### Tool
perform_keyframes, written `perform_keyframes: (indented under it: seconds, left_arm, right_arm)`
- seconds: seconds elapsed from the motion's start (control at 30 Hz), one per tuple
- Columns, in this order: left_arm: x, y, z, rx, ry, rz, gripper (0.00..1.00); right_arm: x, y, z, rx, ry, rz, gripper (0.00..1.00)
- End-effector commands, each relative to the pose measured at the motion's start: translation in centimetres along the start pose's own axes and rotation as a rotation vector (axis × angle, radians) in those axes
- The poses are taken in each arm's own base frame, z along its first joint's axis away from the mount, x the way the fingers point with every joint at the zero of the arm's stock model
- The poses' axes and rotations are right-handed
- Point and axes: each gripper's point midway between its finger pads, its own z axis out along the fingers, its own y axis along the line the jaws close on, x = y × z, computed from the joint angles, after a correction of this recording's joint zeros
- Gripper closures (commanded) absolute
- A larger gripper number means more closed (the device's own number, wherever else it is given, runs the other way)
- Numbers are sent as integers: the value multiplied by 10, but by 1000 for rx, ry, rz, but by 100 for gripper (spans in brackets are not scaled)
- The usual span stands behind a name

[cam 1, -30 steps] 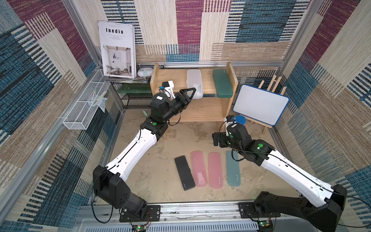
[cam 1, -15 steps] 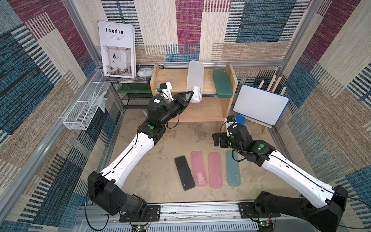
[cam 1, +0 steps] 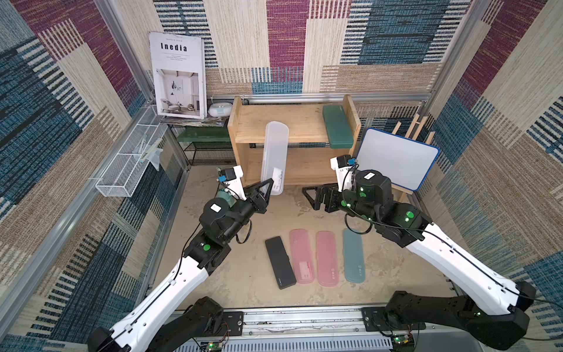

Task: Remove the pencil cases from the shelf
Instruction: Pick up the pencil case from the shelf.

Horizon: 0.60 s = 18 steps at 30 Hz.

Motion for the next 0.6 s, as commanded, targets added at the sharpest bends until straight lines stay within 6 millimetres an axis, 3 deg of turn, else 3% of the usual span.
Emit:
perform_keyframes:
  seconds: [0.0,0.17,0.3,0.57]
  left_arm:
    - [6,19,-20,-88,-25,125,84]
    - [10,21,-38,-95,-35,142,84]
    - [9,22,-44,-104,-39,147,84]
    - [8,22,-47,-110,-36,155,83]
  right_arm:
    - [-10,32,17,-124,3,23,0]
    - [-21,64,50,-219,8,32,0]
    - [-28,78,72,-239,17,15,0]
    - [-16,93,112,-271,90,23,0]
